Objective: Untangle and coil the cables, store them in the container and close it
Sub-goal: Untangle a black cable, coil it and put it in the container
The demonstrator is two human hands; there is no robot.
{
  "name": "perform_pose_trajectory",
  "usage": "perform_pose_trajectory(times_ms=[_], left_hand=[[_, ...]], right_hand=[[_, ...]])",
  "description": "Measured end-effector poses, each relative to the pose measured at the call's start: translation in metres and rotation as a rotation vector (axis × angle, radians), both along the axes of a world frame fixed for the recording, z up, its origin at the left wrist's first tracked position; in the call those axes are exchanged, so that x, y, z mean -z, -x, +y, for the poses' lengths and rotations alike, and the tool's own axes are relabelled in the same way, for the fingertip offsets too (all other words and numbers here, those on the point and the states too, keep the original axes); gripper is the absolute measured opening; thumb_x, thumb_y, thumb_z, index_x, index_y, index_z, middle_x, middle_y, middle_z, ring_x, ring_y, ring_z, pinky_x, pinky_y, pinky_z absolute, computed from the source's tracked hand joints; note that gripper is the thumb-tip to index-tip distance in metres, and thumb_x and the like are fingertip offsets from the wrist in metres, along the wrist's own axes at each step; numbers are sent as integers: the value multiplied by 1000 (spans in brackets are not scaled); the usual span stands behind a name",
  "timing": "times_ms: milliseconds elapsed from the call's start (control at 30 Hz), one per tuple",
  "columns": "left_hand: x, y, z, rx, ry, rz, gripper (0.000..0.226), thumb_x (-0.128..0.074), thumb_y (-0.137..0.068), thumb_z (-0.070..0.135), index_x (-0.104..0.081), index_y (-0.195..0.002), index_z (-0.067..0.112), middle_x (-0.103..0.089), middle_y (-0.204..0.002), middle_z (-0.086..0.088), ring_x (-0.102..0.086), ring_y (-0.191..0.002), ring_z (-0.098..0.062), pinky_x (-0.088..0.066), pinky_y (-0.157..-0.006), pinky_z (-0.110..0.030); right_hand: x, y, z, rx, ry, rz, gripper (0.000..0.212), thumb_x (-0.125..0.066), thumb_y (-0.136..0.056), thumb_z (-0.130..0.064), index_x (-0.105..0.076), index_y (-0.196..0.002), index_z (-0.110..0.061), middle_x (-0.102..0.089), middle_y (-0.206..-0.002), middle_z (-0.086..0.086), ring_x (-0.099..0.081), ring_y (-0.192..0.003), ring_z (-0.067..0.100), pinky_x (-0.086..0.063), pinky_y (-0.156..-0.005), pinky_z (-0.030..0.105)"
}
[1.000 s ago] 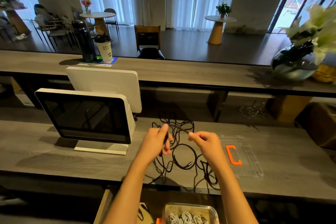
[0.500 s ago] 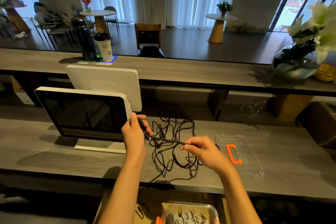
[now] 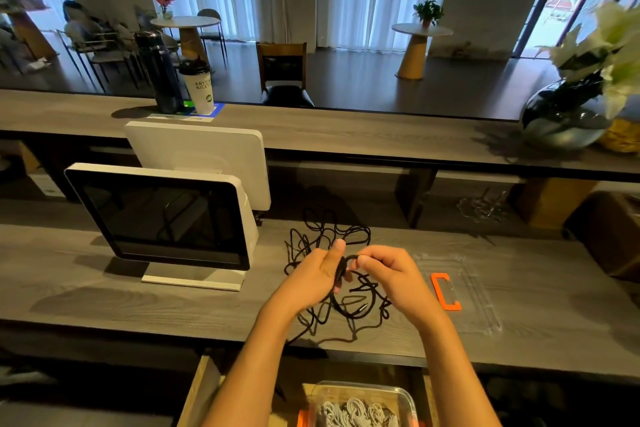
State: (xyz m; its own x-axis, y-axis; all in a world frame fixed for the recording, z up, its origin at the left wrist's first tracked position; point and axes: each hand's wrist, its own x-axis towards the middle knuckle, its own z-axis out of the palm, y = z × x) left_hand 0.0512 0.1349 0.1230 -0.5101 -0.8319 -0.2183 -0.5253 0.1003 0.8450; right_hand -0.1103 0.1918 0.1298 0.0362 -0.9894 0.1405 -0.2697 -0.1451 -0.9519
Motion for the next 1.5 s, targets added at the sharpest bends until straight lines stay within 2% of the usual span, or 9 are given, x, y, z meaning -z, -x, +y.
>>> perform_pose_trajectory(times_ms=[167, 267, 367, 500, 667, 933, 1067, 1300, 1500], left_hand=[[-4, -1, 7, 252, -95, 4, 72, -33, -98, 65, -70, -88, 3, -58, -61, 6, -55, -57, -5, -48, -77, -30], [-7, -7, 9, 386, -177, 40, 47, -46, -101, 51, -67, -80, 15, -56, -60, 4, -50, -56, -9, -45, -70, -24], [-8, -18, 8, 418, -252, 118, 48, -40, -105, 44, -64, -74, 17, -52, -59, 2, -43, -50, -8, -39, -52, -15], [-4, -26, 4, 205, -360, 374, 50, -39, -103, 48, -66, -77, 15, -52, -59, 1, -43, -48, -9, -34, -43, -16], [-2, -20, 1, -214, -279, 385, 54, -35, -106, 45, -69, -102, 3, -72, -74, -13, -68, -64, -23, -57, -62, -31], [3, -2, 0, -633, -454, 954, 47, -35, -107, 38, -62, -119, 1, -75, -106, -16, -73, -100, -28, -56, -91, -44], [-8, -2, 0, -737, -604, 1258, 46, -36, -107, 40, -61, -98, 2, -63, -74, -9, -69, -71, -23, -55, -75, -38], [-18, -13, -1, -874, -337, 1138, 37, -42, -106, 39, -56, -84, 12, -49, -60, 2, -45, -48, -10, -39, -47, -25], [-37, -34, -7, -855, -260, 1023, 37, -42, -106, 38, -58, -84, 12, -50, -59, 2, -47, -49, -10, -44, -48, -25]], right_hand=[[10, 2, -2, 63, -34, -81, 39, -60, -94, -31, -68, -77, 3, -54, -69, 28, -48, -66, 23, -41, -66, 33], [11, 3, -2, 116, -60, -81, 40, -58, -98, -20, -62, -67, 4, -47, -60, 13, -42, -60, 17, -36, -60, 29], [9, 1, 1, 127, -108, -149, 48, -54, -99, -37, -62, -58, -15, -49, -58, 3, -42, -56, 14, -34, -57, 30], [5, 1, 3, 175, -194, -249, 55, -48, -98, -49, -76, -84, -4, -55, -55, -14, -47, -50, -2, -33, -49, 11], [12, -4, -6, 213, -197, -47, 45, -59, -97, -34, -67, -91, 10, -45, -54, -8, -39, -47, 2, -33, -48, 15], [13, -15, -12, 232, -209, 7, 15, -63, -96, -29, -75, -99, -20, -52, -54, -11, -41, -50, 5, -34, -49, 20], [9, -22, -10, 97, -194, 39, 31, -54, -101, -33, -70, -78, -19, -40, -53, -5, -33, -48, 10, -28, -49, 27], [7, -21, 0, -83, -269, 115, 23, -55, -100, -33, -75, -96, -22, -47, -55, -1, -38, -47, 10, -31, -46, 21], [0, -5, 7, 7, -192, 160, 12, -60, -97, -28, -67, -93, -18, -59, -57, -3, -47, -50, 9, -40, -51, 22]])
